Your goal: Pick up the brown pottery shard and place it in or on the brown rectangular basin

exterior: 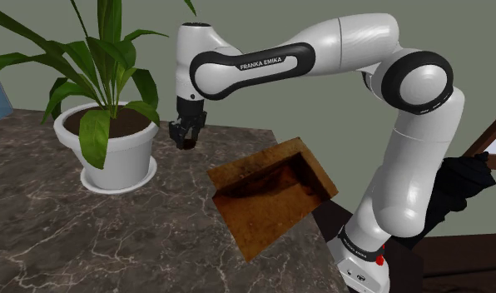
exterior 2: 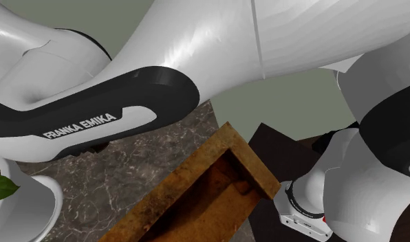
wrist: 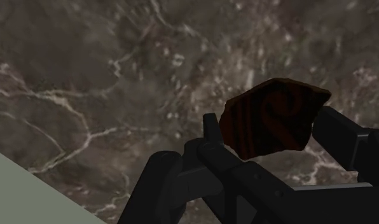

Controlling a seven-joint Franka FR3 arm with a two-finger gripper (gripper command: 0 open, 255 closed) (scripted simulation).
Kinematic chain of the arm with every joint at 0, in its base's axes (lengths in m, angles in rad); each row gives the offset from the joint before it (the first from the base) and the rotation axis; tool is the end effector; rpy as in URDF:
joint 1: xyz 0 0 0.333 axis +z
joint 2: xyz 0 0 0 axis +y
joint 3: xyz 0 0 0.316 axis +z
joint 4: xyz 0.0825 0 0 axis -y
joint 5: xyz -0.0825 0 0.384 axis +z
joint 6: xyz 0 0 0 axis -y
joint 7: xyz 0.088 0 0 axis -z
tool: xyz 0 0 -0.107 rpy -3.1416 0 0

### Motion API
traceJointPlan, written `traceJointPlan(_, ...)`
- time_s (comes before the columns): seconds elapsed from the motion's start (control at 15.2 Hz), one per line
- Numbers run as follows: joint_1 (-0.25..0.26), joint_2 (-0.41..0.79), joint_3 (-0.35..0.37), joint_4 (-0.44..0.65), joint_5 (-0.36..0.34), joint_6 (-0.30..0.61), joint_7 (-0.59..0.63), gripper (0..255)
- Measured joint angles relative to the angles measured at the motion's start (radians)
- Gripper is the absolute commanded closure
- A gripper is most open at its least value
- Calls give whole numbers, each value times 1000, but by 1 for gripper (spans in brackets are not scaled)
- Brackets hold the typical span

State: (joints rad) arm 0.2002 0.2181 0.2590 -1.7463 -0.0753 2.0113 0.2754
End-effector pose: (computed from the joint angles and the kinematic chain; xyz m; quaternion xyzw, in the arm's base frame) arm 0.5689 0.2647 0.4540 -0.9943 -0.1031 -0.0280 0.0034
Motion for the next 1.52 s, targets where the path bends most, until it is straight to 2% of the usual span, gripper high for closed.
traceJointPlan(0.53,0,-9,1,17,3,-26,-1,255)
traceJointPlan(1.52,2,-19,4,205,9,-223,-11,255)
